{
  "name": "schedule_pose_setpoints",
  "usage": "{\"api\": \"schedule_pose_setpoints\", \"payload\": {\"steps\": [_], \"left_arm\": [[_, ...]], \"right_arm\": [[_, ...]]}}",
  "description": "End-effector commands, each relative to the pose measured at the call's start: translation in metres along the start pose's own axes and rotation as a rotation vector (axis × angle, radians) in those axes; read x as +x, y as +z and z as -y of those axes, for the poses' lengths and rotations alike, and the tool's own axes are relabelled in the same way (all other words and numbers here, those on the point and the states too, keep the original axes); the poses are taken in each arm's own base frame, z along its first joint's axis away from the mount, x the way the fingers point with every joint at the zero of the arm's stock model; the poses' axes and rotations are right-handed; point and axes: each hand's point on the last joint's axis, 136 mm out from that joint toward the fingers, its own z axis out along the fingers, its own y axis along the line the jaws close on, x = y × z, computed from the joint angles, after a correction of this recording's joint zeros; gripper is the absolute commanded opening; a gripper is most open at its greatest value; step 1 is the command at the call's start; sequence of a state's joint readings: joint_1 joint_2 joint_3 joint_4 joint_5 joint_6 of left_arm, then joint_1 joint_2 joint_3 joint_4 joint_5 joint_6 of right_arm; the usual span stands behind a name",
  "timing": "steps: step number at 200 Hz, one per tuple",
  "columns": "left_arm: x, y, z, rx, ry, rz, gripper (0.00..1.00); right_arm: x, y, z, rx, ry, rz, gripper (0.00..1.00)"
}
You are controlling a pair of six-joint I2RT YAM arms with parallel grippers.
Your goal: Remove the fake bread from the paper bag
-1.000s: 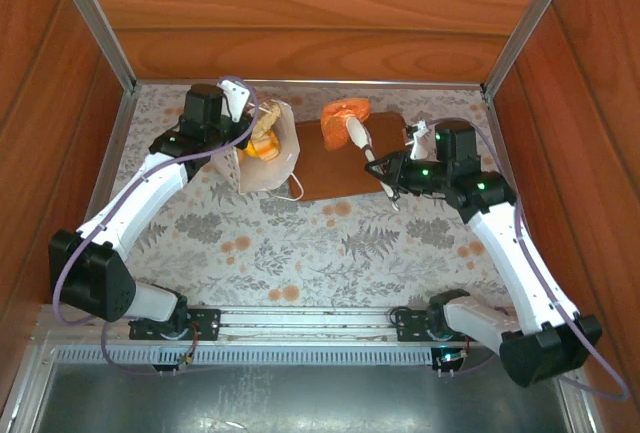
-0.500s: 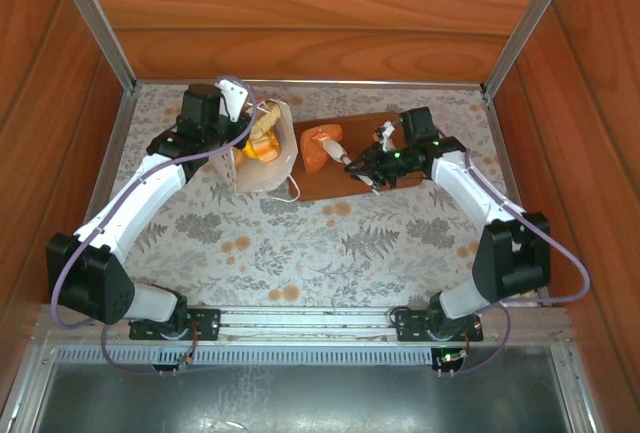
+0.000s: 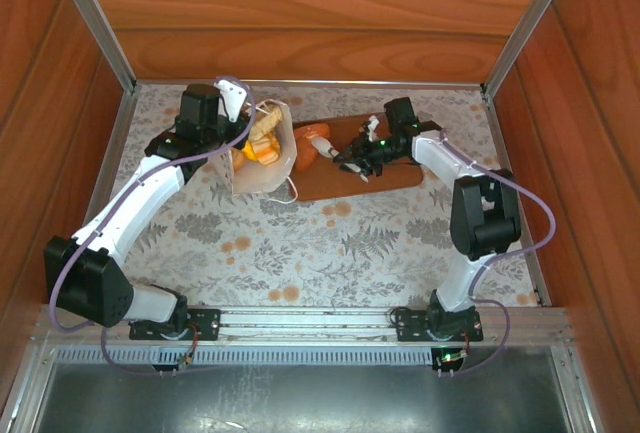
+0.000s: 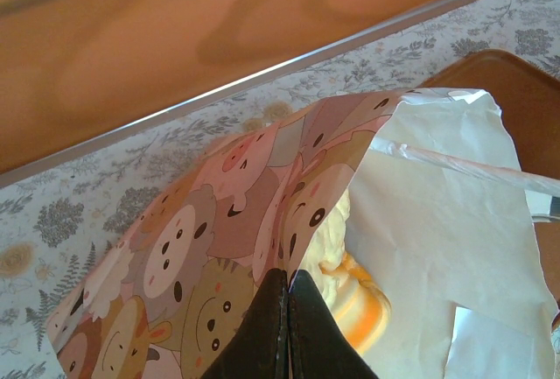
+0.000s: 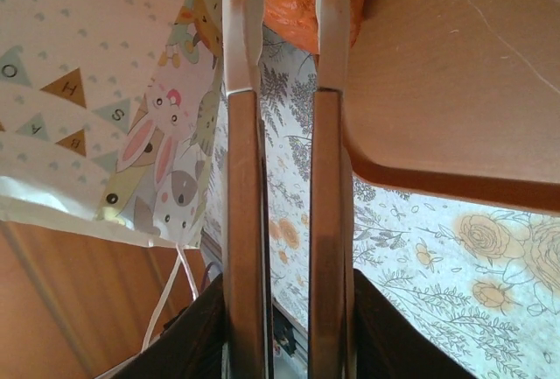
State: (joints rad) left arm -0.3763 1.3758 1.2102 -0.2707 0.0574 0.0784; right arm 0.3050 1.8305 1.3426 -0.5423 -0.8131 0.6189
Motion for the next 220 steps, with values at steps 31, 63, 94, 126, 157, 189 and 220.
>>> {"api": "schedule_pose_setpoints", "payload": {"steps": [31,63,94,126,157,189,220], "left_arm": [[-0.017,-0.014,0.001,-0.008,0.018,0.074,0.00],[-0.017,-0.014,0.002,-0.002,0.019,0.074,0.00],[-0.017,-0.015,0.002,-0.002,0.019,0.076,0.00],[-0.017,-0.014,0.002,-0.002,0.019,0.074,0.00],[-0.018,-0.015,0.002,-0.001,0.018,0.076,0.00],[-0.017,-0.015,0.003,0.003,0.015,0.074,0.00],[-0.014,-0.016,0.002,-0.004,0.016,0.068,0.00]], "right_arm": [[-0.009,0.007,-0.005,-0.060,0.001,-0.046,0.39],[-0.016,0.012,0.001,-0.046,0.011,-0.046,0.43],[-0.023,0.016,0.003,-0.039,0.011,-0.044,0.47],[-0.029,0.020,0.004,-0.043,0.011,-0.052,0.50],[-0.034,0.022,0.002,-0.048,0.005,-0.049,0.50],[-0.039,0.024,0.002,-0.050,0.001,-0.043,0.49],[-0.038,0.025,0.003,-0.050,0.002,-0.046,0.47]]}}
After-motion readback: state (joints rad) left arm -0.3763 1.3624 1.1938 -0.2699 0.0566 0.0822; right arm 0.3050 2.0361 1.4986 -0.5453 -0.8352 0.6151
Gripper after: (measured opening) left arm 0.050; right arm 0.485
